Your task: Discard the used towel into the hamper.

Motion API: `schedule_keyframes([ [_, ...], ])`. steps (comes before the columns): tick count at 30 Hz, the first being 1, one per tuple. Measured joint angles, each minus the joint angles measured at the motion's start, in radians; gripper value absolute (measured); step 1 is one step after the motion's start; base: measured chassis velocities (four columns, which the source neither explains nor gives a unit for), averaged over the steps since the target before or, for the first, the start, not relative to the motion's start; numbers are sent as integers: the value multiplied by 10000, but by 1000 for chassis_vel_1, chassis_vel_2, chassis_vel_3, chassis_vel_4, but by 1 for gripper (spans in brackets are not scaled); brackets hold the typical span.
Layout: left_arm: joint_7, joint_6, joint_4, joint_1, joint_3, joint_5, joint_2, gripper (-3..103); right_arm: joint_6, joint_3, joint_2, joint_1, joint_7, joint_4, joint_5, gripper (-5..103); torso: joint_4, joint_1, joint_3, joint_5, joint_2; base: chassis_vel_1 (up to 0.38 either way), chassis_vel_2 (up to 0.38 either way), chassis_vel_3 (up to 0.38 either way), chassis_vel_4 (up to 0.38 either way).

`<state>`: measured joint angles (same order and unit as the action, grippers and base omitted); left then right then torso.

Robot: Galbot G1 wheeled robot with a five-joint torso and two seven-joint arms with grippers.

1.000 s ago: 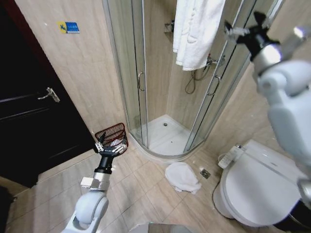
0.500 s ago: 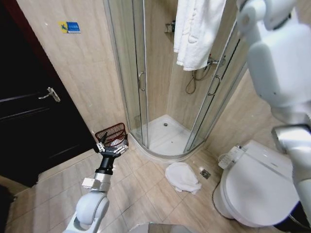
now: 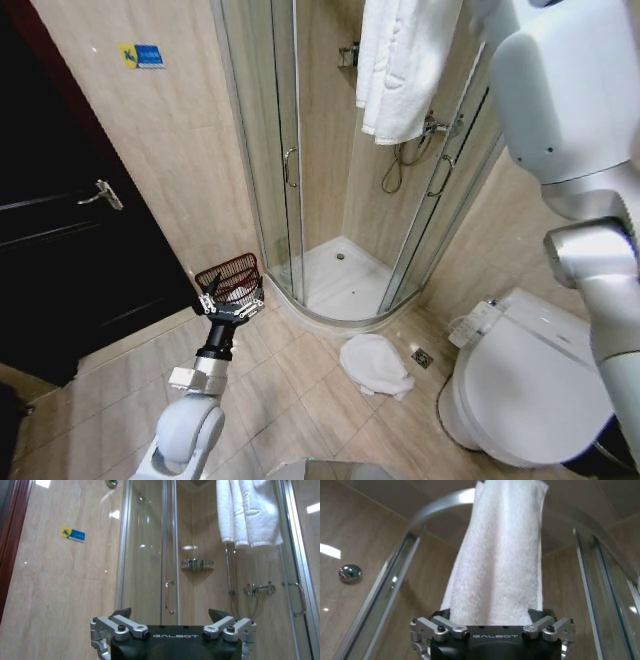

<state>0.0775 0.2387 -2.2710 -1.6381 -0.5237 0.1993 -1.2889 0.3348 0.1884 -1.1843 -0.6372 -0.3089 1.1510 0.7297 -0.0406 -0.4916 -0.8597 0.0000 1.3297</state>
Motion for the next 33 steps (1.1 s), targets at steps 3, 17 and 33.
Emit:
schedule_keyframes([
  [3, 19, 9, -22, 0, -32, 8, 20, 100, -8, -52, -100, -2, 12, -244, 38, 100, 0, 0, 0, 1, 0, 0, 0, 0, 0],
  [17, 47, 96, 61, 103, -68, 13, 36, 100, -418, -86, -511, 176, 512, -867, 86, 79, 0, 1, 1, -1, -2, 0, 0, 0, 0],
  [33, 39, 134, 46, 96, -56, -9, 32, 100, -541, -255, -483, 264, 786, -1044, -80, 19, 1, 3, 2, 0, -2, 0, 0, 0, 0],
])
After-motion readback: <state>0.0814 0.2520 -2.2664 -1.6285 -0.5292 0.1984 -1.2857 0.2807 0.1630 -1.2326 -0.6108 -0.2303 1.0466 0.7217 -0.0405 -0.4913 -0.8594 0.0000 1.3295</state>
